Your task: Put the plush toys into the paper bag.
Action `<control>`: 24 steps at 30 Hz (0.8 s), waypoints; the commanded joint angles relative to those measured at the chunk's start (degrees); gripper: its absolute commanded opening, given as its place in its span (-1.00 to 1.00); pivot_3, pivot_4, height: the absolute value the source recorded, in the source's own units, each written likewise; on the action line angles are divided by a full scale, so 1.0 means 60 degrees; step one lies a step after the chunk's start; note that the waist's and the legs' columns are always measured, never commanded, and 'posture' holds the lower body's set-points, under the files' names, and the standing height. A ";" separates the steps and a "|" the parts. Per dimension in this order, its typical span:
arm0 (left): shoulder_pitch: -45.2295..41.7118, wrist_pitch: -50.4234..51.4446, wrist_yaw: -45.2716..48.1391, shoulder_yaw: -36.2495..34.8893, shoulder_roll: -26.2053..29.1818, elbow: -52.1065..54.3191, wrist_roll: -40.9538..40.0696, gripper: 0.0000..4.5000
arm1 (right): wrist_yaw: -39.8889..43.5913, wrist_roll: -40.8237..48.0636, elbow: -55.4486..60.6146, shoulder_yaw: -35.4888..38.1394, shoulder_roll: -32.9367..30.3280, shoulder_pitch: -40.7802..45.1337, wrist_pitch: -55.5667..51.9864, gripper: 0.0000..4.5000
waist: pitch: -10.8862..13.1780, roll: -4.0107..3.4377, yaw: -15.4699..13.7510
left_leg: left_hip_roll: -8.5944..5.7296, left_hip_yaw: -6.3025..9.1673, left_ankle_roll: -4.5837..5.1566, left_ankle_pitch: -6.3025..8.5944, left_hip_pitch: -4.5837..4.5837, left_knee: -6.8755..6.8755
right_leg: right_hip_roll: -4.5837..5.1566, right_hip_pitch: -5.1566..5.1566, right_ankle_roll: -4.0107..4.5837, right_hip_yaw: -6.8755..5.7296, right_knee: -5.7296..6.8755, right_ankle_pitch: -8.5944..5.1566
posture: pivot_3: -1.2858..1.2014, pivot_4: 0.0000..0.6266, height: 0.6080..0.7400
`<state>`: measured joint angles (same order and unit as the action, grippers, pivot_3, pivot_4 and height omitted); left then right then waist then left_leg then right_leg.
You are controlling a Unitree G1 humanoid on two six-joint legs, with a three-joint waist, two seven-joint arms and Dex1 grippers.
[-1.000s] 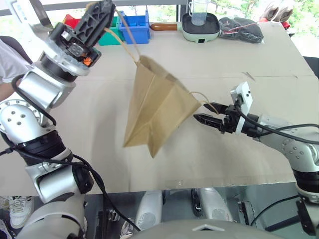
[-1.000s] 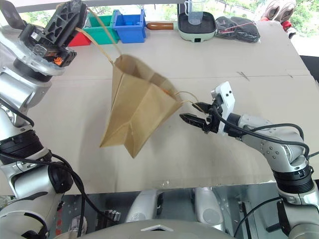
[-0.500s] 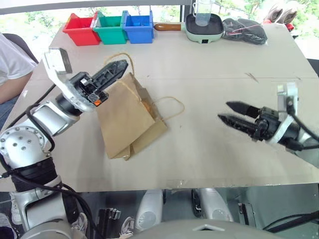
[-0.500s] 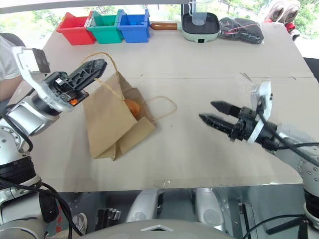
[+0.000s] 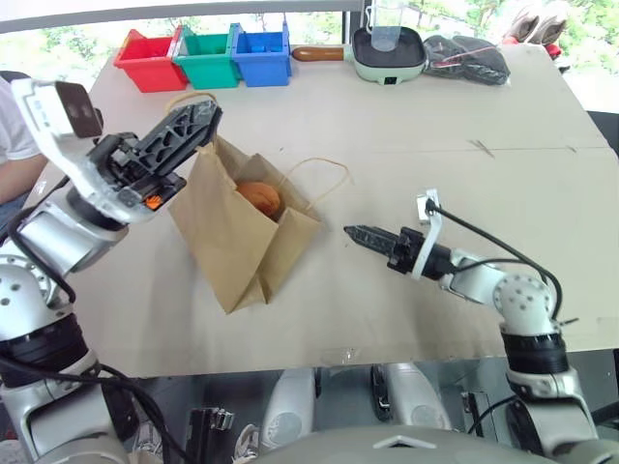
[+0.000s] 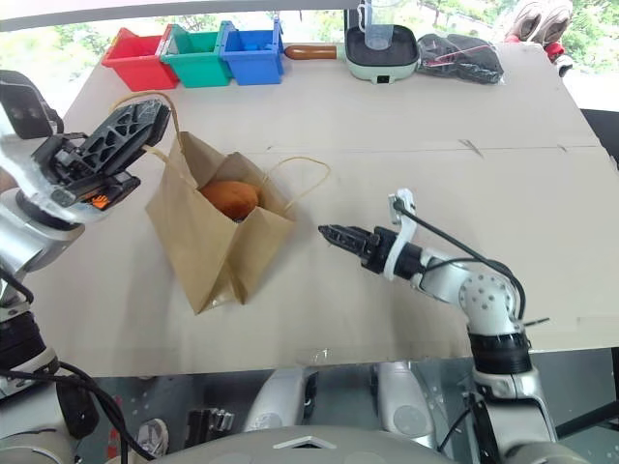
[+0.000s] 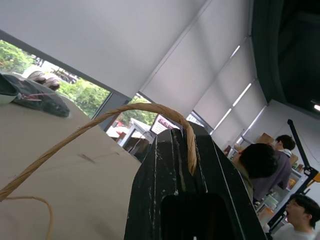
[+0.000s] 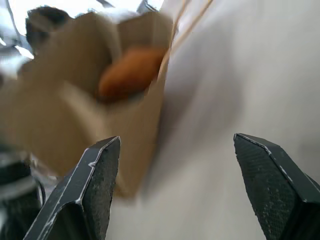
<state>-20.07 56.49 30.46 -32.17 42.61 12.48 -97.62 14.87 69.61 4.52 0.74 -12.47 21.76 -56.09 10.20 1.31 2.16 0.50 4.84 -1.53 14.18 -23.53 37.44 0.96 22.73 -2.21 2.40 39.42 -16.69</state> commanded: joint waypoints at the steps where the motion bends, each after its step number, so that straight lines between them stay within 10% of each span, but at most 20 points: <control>1: 0.0224 -0.0190 0.0037 -0.0277 0.0171 0.0638 -0.0484 -1.00 | 0.0238 0.0204 -0.0678 0.0432 0.0327 0.0422 -0.0117 0.53 | 0.0000 -0.0001 -0.0013 | 0.0000 0.0000 0.0000 0.0000 -0.0002 0.0000 | 0.0002 0.0000 0.0000 -0.0002 0.0000 0.0000 | 0.03 -0.52 1.00; 7: 0.0668 -0.0532 -0.0367 -0.0312 0.0033 0.1183 -0.0871 -1.00 | 0.0891 -0.0577 -0.2576 0.0166 0.1380 0.1782 -0.0065 0.43 | 0.0002 -0.0004 0.0078 | -0.0013 -0.0023 0.0002 0.0000 0.0021 0.0002 | -0.0004 0.0001 0.0000 0.0037 0.0017 0.0002 | 0.03 -0.52 1.00; 15: 0.1040 -0.1125 -0.0872 -0.0432 -0.0016 0.1680 -0.1180 -1.00 | 0.2085 -0.0753 -0.1730 0.0220 0.1720 0.1576 -0.0351 -0.99 | 0.0002 -0.0003 0.0008 | -0.0004 -0.0030 0.0002 0.0000 0.0046 -0.0008 | 0.0006 -0.0004 0.0002 0.0042 0.0047 -0.0001 | 0.03 -0.52 1.00; 24: 0.0266 -0.1972 -0.0361 0.0076 0.0295 0.0435 0.1360 -1.00 | 0.0488 0.1986 0.2158 0.1681 0.1081 0.2146 -0.0365 -0.99 | 0.0008 -0.0014 0.0032 | -0.0017 -0.0018 0.0003 0.0000 0.0072 -0.0010 | -0.0005 -0.0012 0.0002 0.0048 0.0056 -0.0002 | 0.03 -0.52 1.00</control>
<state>-16.37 46.77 26.37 -32.73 43.36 16.59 -94.20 20.08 78.07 11.82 10.27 -5.40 32.91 -59.11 10.25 1.23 2.35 0.40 4.72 -1.52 14.18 -23.07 37.35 0.93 22.65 -2.20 2.69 39.75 -16.70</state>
